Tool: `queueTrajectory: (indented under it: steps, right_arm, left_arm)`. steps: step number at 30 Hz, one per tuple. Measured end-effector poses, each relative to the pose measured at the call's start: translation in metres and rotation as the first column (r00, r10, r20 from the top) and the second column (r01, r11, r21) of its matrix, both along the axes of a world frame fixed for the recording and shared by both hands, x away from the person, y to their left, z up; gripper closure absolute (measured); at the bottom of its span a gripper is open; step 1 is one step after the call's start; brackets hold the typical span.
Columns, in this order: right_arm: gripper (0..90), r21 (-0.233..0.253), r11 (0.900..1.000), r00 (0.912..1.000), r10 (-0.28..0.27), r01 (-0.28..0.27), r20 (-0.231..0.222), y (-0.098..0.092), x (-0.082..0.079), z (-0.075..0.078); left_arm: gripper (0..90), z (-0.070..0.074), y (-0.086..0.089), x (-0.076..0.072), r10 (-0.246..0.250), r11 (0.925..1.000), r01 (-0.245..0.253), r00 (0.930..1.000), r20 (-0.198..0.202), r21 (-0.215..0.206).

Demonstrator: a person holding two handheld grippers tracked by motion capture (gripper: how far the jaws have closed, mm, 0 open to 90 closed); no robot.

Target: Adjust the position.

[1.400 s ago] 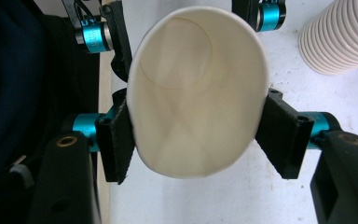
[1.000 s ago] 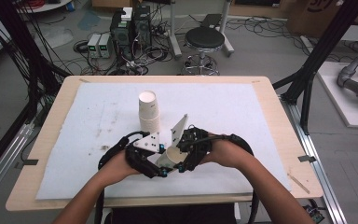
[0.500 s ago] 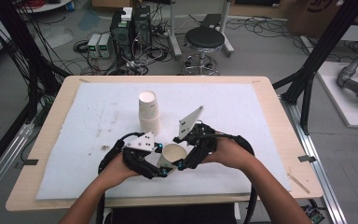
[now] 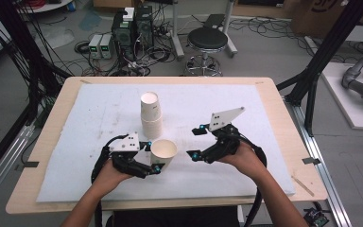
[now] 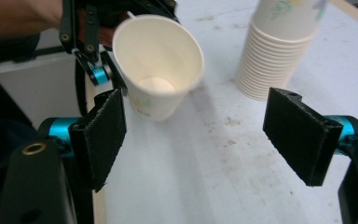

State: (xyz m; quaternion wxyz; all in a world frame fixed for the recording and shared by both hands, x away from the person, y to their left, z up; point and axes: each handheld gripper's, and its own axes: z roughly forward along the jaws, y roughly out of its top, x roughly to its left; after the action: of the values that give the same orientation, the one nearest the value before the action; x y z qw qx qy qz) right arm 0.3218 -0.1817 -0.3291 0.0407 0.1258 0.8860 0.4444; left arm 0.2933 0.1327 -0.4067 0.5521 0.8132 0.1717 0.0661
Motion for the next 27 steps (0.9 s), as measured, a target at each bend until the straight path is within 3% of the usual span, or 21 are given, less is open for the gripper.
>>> queueTrajectory:
  steps: [1, 7, 13, 16, 17, 18, 23, 25, 27]
  right_arm:
    - [21.7, 0.030, 0.999, 0.9996, -0.029, 0.029, 0.003, -0.008, -0.001, -0.005]
    - [21.7, 0.078, 0.991, 0.9940, -0.106, 0.104, 0.026, -0.026, -0.005, -0.020]
    - [21.4, 0.113, 0.977, 0.9812, -0.187, 0.181, 0.048, -0.043, -0.009, -0.033]
    - [21.4, 0.133, 0.966, 0.9712, -0.230, 0.221, 0.061, -0.051, -0.010, -0.038]
    - [21.4, 0.143, 0.959, 0.9639, -0.256, 0.244, 0.073, -0.056, -0.011, -0.041]
    - [21.4, 0.143, 0.959, 0.9639, -0.256, 0.244, 0.073, -0.056, -0.011, -0.041]
    - [21.4, 0.166, 0.941, 0.9472, -0.311, 0.296, 0.077, -0.072, -0.013, -0.050]
    - [21.4, 0.164, 0.939, 0.9453, -0.318, 0.303, 0.072, -0.078, -0.012, -0.052]
    - [21.4, 0.161, 0.931, 0.9365, -0.343, 0.328, 0.074, -0.084, -0.012, -0.053]
  left_arm:
    - [31.9, -0.001, 0.003, 0.000, 0.016, 0.9997, -0.016, 0.9999, 0.002, -0.017]
    - [31.9, -0.004, 0.023, -0.001, 0.106, 0.9919, -0.103, 0.9937, 0.036, -0.075]
    - [31.7, -0.006, 0.038, -0.004, 0.186, 0.9744, -0.175, 0.9806, 0.063, -0.141]
    - [31.7, -0.008, 0.042, -0.005, 0.208, 0.9687, -0.196, 0.9756, 0.070, -0.152]
    - [31.6, -0.008, 0.044, -0.005, 0.213, 0.9673, -0.199, 0.9745, 0.072, -0.156]
    - [31.6, -0.008, 0.045, -0.005, 0.220, 0.9654, -0.206, 0.9728, 0.074, -0.160]
    - [31.5, -0.010, 0.054, -0.006, 0.254, 0.9564, -0.238, 0.9639, 0.079, -0.169]
    - [31.5, -0.010, 0.057, -0.006, 0.263, 0.9540, -0.246, 0.9615, 0.081, -0.171]
    - [31.6, -0.009, 0.061, -0.006, 0.269, 0.9525, -0.252, 0.9595, 0.084, -0.171]
